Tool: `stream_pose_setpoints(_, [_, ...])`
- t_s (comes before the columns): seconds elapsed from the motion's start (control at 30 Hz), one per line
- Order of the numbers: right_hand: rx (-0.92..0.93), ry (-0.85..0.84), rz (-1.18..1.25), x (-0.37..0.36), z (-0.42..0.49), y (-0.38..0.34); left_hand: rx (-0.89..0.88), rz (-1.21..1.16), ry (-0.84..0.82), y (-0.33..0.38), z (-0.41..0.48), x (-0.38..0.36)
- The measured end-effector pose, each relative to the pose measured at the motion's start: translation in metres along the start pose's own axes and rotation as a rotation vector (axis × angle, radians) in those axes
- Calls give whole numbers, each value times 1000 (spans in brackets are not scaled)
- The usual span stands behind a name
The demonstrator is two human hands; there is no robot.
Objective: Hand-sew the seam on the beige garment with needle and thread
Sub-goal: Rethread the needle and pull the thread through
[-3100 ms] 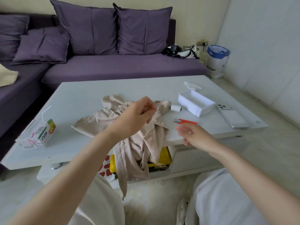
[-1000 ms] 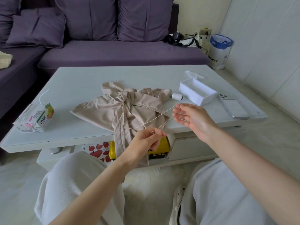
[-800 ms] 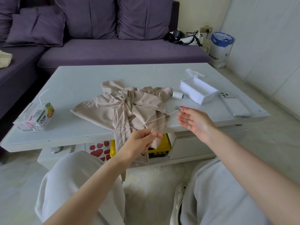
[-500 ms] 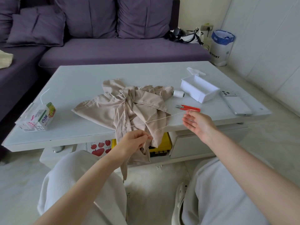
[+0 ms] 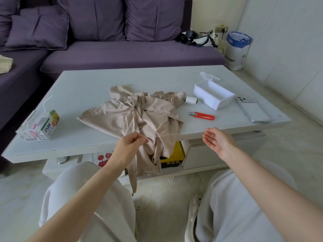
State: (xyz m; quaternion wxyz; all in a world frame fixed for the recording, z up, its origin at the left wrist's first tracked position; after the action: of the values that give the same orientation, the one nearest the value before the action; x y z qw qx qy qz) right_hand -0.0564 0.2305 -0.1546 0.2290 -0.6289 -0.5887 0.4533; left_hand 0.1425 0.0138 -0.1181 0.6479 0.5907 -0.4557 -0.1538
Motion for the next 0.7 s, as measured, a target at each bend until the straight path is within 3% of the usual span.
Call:
stream_pose_setpoints(0.2, [-24, 65, 5, 11, 1, 12, -73, -99, 171, 18, -1, 23])
stream_pose_setpoints(0.5, [-69, 103, -39, 22, 2, 25, -72, -238, 255, 22, -4, 37])
stream_pose_setpoints(0.7, [-148, 73, -80, 25, -3, 48, -179, -329, 290, 46, -7, 41])
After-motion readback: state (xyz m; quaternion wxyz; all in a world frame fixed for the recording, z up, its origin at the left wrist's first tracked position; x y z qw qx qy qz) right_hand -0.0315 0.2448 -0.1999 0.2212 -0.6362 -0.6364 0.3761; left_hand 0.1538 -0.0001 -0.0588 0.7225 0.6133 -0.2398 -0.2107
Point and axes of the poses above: each hand's wrist, its own z-axis towards the middle knuckle, its own x-axis out of the back of the hand, y = z × x, the point moved 8 cm from there along z, towards the middle knuckle, and after that the axes turned 6 degrees about z, right-handed, at the moved point
